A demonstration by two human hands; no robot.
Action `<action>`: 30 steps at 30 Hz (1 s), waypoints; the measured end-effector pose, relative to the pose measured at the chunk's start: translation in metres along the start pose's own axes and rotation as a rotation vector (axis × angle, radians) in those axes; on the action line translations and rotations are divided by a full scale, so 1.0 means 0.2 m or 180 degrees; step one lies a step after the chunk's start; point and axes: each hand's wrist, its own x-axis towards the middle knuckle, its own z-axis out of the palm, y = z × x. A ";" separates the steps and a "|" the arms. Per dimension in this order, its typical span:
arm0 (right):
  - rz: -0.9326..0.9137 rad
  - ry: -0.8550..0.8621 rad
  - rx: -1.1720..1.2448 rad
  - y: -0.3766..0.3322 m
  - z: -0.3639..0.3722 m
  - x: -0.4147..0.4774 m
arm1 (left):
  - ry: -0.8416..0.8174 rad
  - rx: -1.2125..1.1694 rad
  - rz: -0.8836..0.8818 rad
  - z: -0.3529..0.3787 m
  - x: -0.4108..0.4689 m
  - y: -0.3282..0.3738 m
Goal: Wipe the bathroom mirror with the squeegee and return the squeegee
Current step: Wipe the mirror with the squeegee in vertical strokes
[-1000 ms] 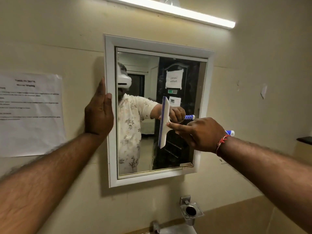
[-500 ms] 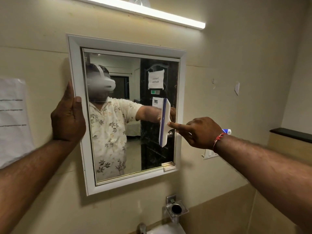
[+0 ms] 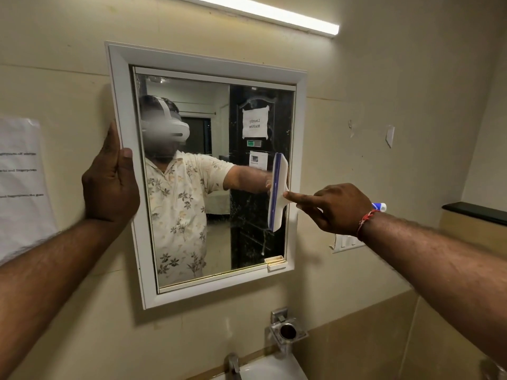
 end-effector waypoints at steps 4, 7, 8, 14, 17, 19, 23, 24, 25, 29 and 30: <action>0.0000 -0.0020 -0.0061 0.00 0.01 0.00 | -0.0013 -0.0003 0.0000 0.00 0.00 0.00; -0.0007 -0.0030 -0.0039 0.02 0.02 -0.01 | 0.0008 -0.0016 0.0039 0.00 0.00 0.00; -0.0017 -0.0032 -0.0020 0.03 0.02 -0.01 | 0.0015 -0.0023 0.0034 0.01 0.00 -0.01; -0.0058 -0.0019 0.0038 0.06 0.03 -0.03 | 0.0031 0.0026 0.0057 0.02 0.00 -0.04; -0.0063 -0.0010 0.0049 0.06 0.04 -0.04 | 0.0000 0.0006 0.0112 0.02 0.00 -0.04; -0.0035 0.0005 0.0060 0.07 0.04 -0.04 | -0.0015 0.0002 0.0103 0.02 0.00 -0.04; 0.0002 0.0004 0.0072 0.06 0.04 -0.05 | 0.0024 0.0005 0.0054 0.02 -0.01 -0.04; 0.0010 0.0003 0.0081 0.06 0.04 -0.05 | 0.0021 0.0002 0.0056 0.02 -0.01 -0.04; 0.0026 -0.0002 0.0090 0.06 0.04 -0.05 | 0.0008 -0.0008 0.0060 0.02 -0.01 -0.04; 0.0063 -0.0025 0.0050 0.04 0.02 -0.06 | -0.0026 -0.0044 -0.0005 0.02 -0.02 -0.04; 0.0062 -0.0024 0.0058 0.03 0.02 -0.05 | -0.0028 -0.0028 -0.0043 0.02 -0.03 -0.04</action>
